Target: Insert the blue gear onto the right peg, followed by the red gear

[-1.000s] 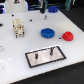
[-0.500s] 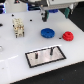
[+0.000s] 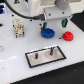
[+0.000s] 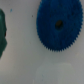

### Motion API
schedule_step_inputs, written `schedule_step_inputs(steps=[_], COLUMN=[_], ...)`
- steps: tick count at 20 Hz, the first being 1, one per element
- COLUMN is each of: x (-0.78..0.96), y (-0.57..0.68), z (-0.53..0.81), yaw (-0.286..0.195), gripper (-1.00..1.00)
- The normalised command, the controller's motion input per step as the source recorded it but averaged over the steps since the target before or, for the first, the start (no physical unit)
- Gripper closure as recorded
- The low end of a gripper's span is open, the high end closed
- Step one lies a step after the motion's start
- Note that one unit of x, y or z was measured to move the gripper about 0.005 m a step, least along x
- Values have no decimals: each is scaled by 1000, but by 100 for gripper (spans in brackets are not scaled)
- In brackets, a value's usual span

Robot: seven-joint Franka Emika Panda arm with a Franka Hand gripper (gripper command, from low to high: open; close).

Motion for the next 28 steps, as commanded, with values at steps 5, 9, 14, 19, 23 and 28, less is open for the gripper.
schedule_step_inputs(steps=[5, 9, 14, 19, 23, 28], x=[-244, -311, -79, -186, -69, 79], y=[-122, -30, 2, 3, -25, 3], z=[-418, -291, 8, 0, 130, 324], yaw=[0, 0, 0, 0, 0, 0], gripper=[-100, 100, 100, 100, 100, 100])
